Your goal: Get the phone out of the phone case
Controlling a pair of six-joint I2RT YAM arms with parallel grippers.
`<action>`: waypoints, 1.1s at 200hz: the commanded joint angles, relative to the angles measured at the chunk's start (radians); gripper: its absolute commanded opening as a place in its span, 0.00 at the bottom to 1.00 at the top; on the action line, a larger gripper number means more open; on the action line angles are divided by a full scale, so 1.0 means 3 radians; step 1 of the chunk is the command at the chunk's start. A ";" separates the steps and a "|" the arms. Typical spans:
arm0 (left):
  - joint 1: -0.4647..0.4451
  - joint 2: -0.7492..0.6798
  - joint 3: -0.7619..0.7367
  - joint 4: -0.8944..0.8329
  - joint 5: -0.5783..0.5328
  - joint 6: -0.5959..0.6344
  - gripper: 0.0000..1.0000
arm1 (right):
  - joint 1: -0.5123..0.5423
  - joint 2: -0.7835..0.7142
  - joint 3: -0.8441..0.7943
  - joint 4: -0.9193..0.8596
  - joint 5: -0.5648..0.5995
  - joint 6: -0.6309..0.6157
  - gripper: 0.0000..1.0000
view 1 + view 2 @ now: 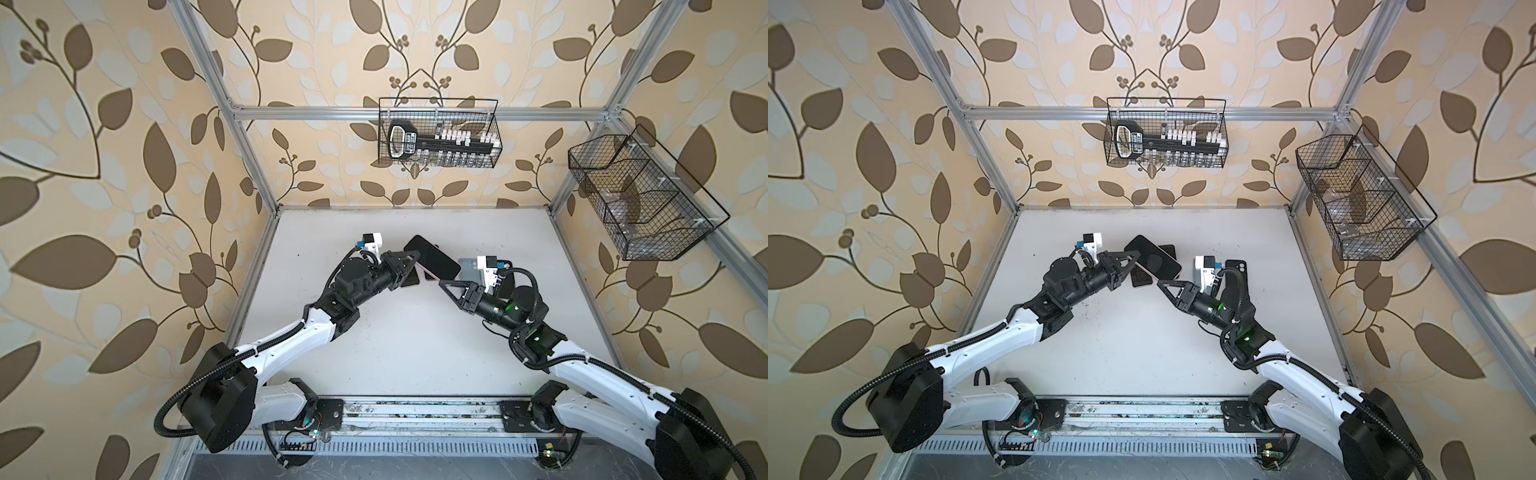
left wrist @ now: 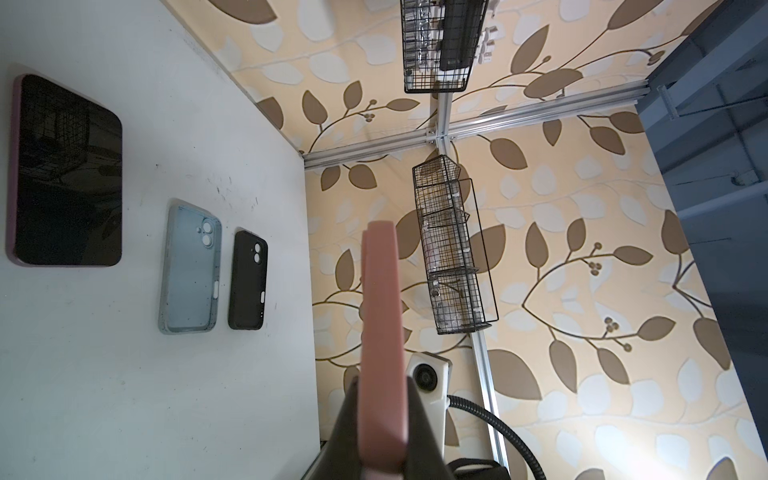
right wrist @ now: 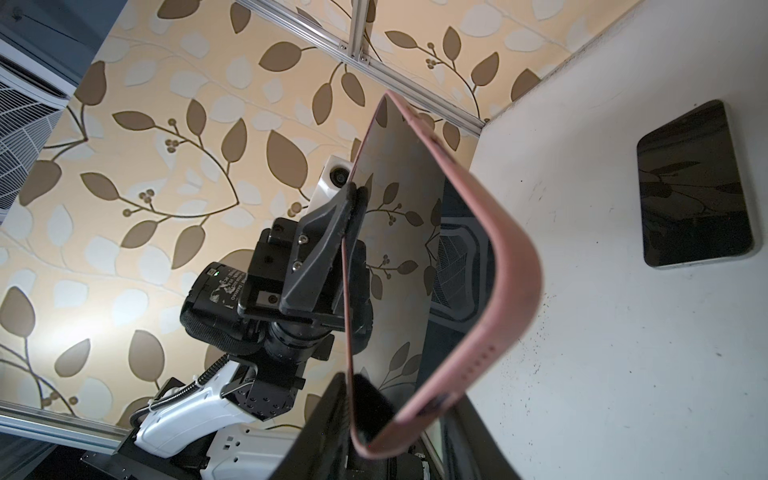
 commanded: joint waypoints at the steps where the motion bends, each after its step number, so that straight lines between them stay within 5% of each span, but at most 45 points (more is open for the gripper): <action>1: -0.0031 -0.0064 -0.0003 0.0436 0.0027 -0.0062 0.00 | -0.0022 0.0013 0.0100 0.0164 0.0015 0.0079 0.36; 42: -0.0036 -0.0037 -0.0015 0.0470 0.0008 -0.0086 0.00 | -0.0034 0.0068 0.0119 0.0197 -0.0036 0.0079 0.26; 110: -0.0051 -0.0012 -0.0006 0.0500 -0.0006 -0.0108 0.00 | -0.0032 0.0167 0.0161 0.0290 -0.0089 0.0107 0.30; 174: -0.0059 -0.0002 -0.0020 0.0486 -0.0046 -0.0133 0.00 | -0.0031 0.0207 0.0197 0.0312 -0.0088 0.0076 0.19; 220: -0.0063 0.0003 0.0076 0.0234 -0.0140 -0.0354 0.00 | 0.0057 0.0233 0.0418 -0.0218 -0.0084 -0.0572 0.12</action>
